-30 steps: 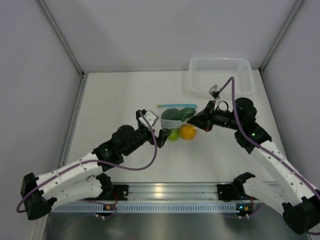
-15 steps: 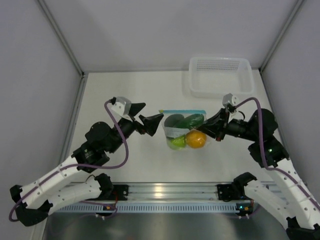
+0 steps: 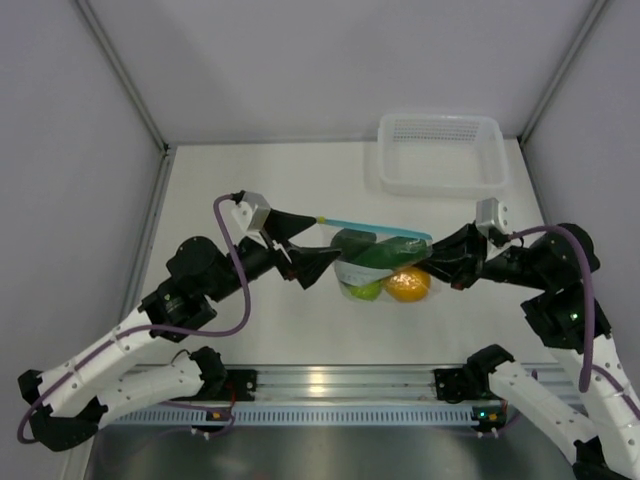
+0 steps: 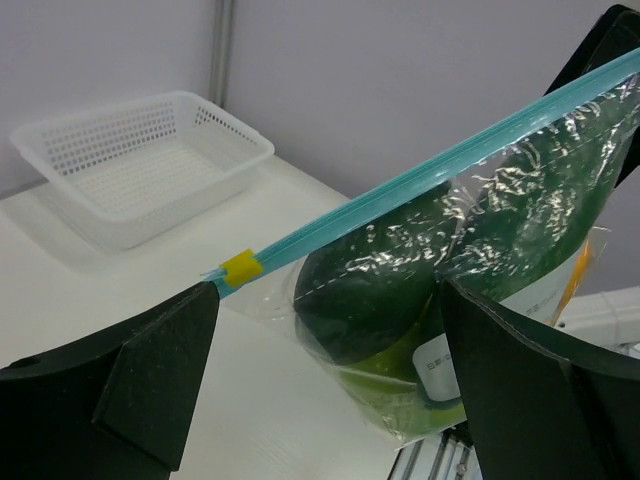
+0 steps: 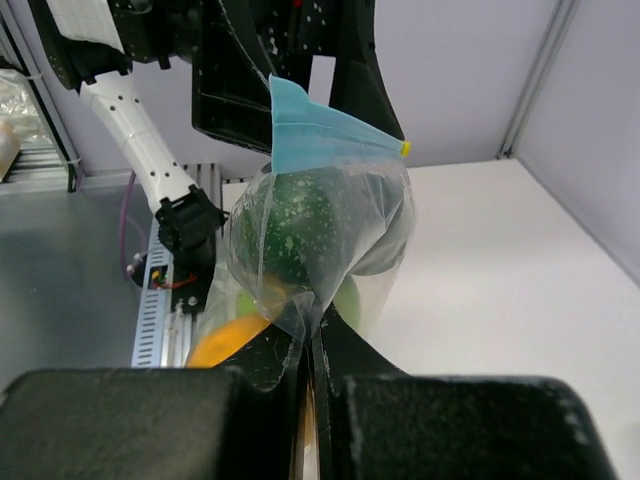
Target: Open the zip-top bag and remove the fake food
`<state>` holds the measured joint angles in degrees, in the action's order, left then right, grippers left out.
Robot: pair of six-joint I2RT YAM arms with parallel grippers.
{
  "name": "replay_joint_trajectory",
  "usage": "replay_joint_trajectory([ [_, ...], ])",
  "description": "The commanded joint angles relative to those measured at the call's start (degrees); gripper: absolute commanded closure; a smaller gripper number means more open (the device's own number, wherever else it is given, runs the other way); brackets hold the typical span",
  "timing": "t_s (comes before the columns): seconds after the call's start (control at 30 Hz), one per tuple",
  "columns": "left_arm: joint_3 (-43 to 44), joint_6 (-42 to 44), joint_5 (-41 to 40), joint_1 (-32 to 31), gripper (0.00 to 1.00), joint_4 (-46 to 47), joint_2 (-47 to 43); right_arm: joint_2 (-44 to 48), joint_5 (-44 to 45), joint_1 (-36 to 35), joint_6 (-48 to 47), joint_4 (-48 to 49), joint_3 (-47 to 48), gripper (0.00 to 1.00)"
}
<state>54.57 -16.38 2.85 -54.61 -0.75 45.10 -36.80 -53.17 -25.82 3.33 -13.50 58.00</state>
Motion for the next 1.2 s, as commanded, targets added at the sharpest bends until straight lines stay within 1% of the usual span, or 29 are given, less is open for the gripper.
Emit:
replay_joint_trajectory([
  [0.0,2.7,1.2,3.8,1.2,0.02,0.9,-1.2,0.6,-2.1,-0.5,-5.4,-1.2,5.0,1.0],
  [0.03,2.5,1.3,7.6,2.0,0.02,0.9,-1.4,0.8,-2.1,-0.6,-5.4,-1.2,5.5,1.0],
  [0.13,0.6,0.8,12.9,4.3,0.02,4.1,-1.7,1.2,-2.4,-0.6,-5.6,-2.3,7.2,1.0],
  [0.17,0.1,0.7,17.2,4.9,0.02,5.2,-1.7,1.3,-2.5,-0.6,-6.2,-2.8,7.8,1.0],
  [0.23,-1.1,-1.0,22.1,7.3,0.02,9.4,-1.5,1.5,-3.3,-0.6,-6.3,-4.0,9.6,1.0],
  [0.27,-1.5,-1.7,27.9,8.3,0.02,11.0,-1.1,1.6,-3.9,-0.6,-6.4,-4.3,10.0,1.0],
  [0.33,-2.5,-4.9,32.1,11.0,0.02,16.9,-0.2,1.7,-4.9,-0.5,-6.3,-4.6,11.1,1.0],
  [0.37,-2.7,-7.6,36.4,11.8,0.02,19.4,1.1,2.2,-5.1,-0.5,-6.1,-4.6,11.3,1.0],
  [0.4,-3.0,-9.0,38.2,13.3,0.02,21.5,1.8,2.3,-5.8,-0.6,-5.8,-4.3,11.4,1.0],
  [0.43,-3.4,-10.6,39.9,14.0,0.02,26.0,2.5,2.4,-6.1,-0.5,-5.4,-3.8,11.3,1.0],
  [0.47,-3.8,-13.4,41.3,14.5,0.02,28.2,3.2,2.9,-6.2,-0.6,-5.1,-3.3,11.3,1.0],
  [0.5,-4.5,-14.5,42.7,15.3,0.02,32.1,4.1,3.0,-6.2,-0.6,-4.9,-3.0,11.3,1.0],
  [0.63,-5.8,-17.6,45.0,15.5,0.03,37.9,5.3,3.1,-6.9,-0.7,-4.2,-2.5,11.9,1.0],
  [0.67,-6.1,-19.4,45.8,15.5,0.03,41.2,5.5,3.2,-6.9,-0.7,-4.0,-2.3,11.8,1.0],
  [0.77,-6.4,-23.2,48.8,15.5,0.11,47.0,6.8,3.6,-7.0,-0.6,-3.8,-1.4,11.4,1.0],
  [0.87,-6.5,-25.2,50.2,15.5,0.34,49.7,7.5,3.8,-7.4,-0.7,-3.8,0.6,10.7,1.0],
  [0.9,-6.8,-25.2,50.1,15.5,0.52,49.9,7.5,3.8,-7.4,-0.6,-3.8,0.8,10.6,1.0],
  [0.97,-7.1,-25.0,49.3,15.5,0.63,50.0,7.1,3.8,-7.3,-0.6,-2.0,1.5,10.1,1.0],
  [1.03,-7.5,-25.2,49.2,15.5,0.64,50.1,7.1,3.8,-7.0,-0.7,-2.1,1.5,10.1,1.0],
  [1.07,-7.7,-25.3,49.2,15.5,0.67,50.4,7.1,3.7,-7.0,-0.7,-2.1,1.6,10.1,1.0],
  [1.1,-7.9,-25.3,49.1,15.4,0.77,50.5,6.9,3.7,-6.8,-0.7,-2.2,1.6,10.1,1.0],
  [1.17,-8.5,-25.1,48.6,15.5,0.78,50.5,6.8,3.7,-6.2,-0.6,-2.1,1.6,10.1,1.0],
])
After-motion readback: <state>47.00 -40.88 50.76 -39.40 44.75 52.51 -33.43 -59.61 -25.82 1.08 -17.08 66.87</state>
